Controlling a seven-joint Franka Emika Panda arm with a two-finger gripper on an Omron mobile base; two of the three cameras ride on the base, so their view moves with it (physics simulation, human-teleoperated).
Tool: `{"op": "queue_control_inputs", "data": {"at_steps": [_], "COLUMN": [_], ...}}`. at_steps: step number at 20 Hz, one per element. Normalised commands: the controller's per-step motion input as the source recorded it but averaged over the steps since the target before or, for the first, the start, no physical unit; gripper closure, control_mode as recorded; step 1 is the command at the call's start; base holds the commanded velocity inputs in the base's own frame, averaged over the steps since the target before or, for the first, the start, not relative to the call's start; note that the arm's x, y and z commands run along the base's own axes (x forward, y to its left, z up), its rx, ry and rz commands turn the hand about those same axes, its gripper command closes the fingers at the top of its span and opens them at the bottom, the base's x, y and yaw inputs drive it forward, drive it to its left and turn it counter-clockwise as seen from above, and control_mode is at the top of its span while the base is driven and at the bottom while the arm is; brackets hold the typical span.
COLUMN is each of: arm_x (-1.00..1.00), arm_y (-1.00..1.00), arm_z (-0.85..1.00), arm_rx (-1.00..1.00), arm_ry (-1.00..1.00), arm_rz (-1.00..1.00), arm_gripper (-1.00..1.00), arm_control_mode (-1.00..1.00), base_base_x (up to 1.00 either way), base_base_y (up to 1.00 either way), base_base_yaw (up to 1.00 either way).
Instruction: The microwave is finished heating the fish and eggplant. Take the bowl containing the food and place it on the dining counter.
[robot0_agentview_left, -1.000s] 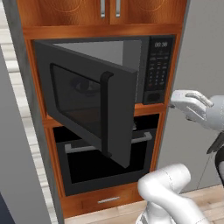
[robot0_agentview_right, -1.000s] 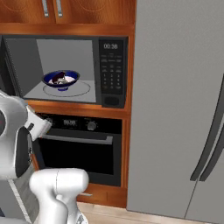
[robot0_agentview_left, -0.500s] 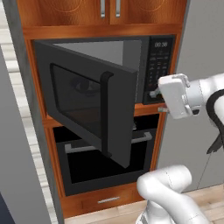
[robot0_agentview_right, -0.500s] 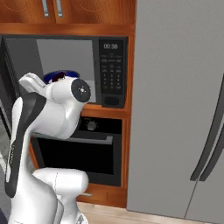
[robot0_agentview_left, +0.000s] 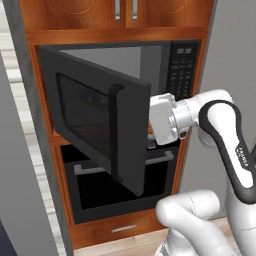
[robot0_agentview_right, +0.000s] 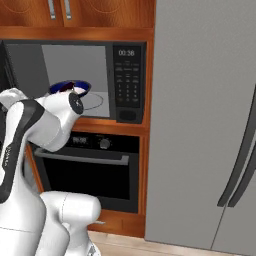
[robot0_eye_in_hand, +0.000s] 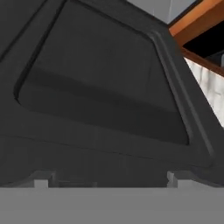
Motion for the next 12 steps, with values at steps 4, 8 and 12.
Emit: {"op": "queue_control_inputs", "data": {"at_steps": [4, 8, 12], "arm_x": [-0.39, -0.17, -0.03], "arm_y": [1.00, 1.00, 0.75], "arm_z": [-0.11, -0.08, 0.00], "arm_rx": [0.01, -0.01, -0.08], "arm_ry": [-0.01, -0.13, -0.15], "arm_rz": [0.16, 0.03, -0.10], "arm_gripper": [-1.00, -1.00, -1.00], "arm_control_mode": [-1.00, -1.00, -1.00], "base_base_x": [0.00, 0.00, 0.00], "base_base_y": [0.00, 0.00, 0.00], "base_base_yaw": [0.00, 0.00, 0.00]}}
